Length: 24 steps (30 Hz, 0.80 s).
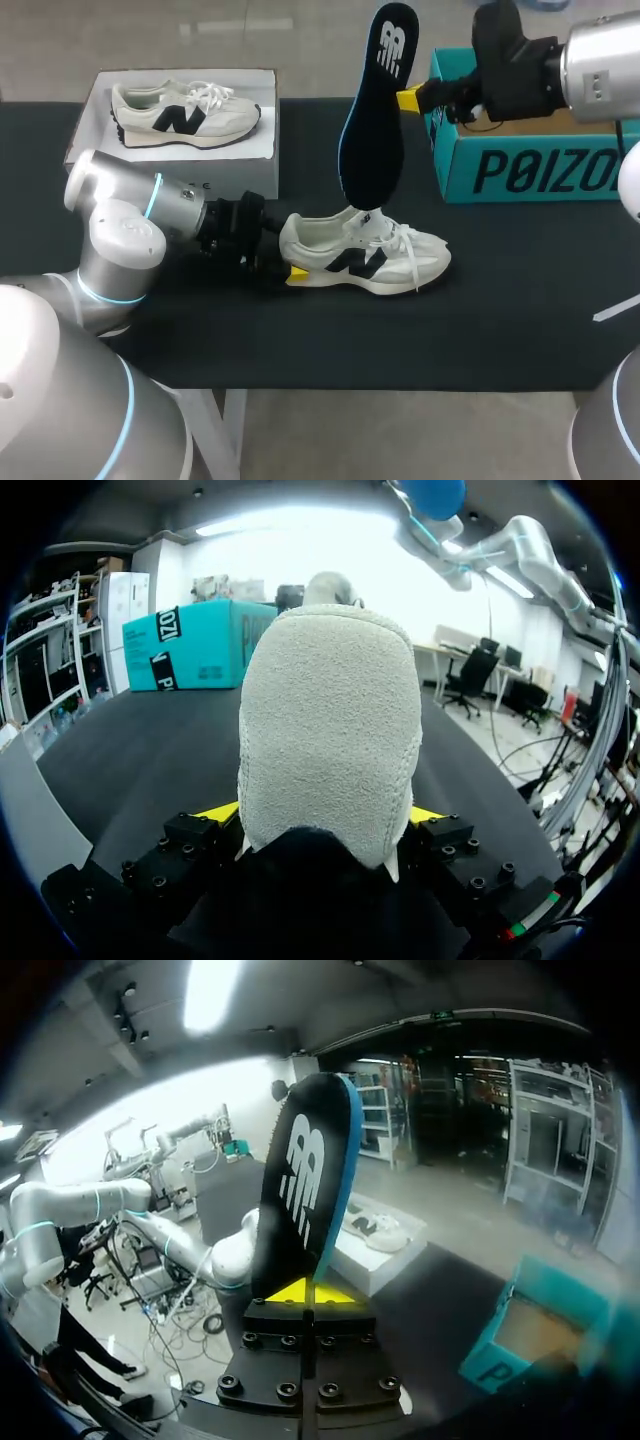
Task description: Take the shoe out of the shoebox, open the shoe tongue, remove and reinsert the insole, then place the shoe into the shoebox
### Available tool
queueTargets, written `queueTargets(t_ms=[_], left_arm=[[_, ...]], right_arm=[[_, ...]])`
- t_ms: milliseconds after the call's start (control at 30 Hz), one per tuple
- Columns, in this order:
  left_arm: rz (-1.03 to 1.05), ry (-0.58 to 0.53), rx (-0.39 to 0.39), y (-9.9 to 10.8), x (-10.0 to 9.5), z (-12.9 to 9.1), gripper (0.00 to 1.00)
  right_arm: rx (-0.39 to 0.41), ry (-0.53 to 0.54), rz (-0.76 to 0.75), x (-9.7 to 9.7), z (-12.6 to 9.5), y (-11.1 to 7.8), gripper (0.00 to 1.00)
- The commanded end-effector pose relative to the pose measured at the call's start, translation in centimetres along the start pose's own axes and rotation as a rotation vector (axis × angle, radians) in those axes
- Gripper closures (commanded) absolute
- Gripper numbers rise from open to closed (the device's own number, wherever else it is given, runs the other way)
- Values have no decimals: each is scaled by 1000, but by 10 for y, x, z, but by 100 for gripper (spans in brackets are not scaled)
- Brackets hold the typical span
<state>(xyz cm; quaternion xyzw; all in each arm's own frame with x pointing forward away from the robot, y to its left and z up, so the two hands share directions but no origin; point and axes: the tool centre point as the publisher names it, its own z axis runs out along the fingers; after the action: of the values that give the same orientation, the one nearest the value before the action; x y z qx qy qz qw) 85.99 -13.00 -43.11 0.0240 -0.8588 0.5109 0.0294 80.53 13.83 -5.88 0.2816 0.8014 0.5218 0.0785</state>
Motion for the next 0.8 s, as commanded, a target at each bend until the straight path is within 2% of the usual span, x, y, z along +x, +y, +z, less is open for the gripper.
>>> queueTargets(t_ms=[33,233,300,433,600,800], left_arm=[[0,1,-2,0,0,1,100],[0,1,-2,0,0,1,100],[0,1,-2,0,0,1,100],[0,1,-2,0,0,1,100],[0,1,-2,0,0,1,100],[0,1,-2,0,0,1,100]], right_arm=[[21,-24,3,4,-1,4,100],[21,-24,3,4,-1,4,100],[73,4,21,7,-3,3,100],[164,14,66,17,-23,-5,100],[215,-40,85,30,-51,-7,100],[200,-105,116,48,-63,1,100]])
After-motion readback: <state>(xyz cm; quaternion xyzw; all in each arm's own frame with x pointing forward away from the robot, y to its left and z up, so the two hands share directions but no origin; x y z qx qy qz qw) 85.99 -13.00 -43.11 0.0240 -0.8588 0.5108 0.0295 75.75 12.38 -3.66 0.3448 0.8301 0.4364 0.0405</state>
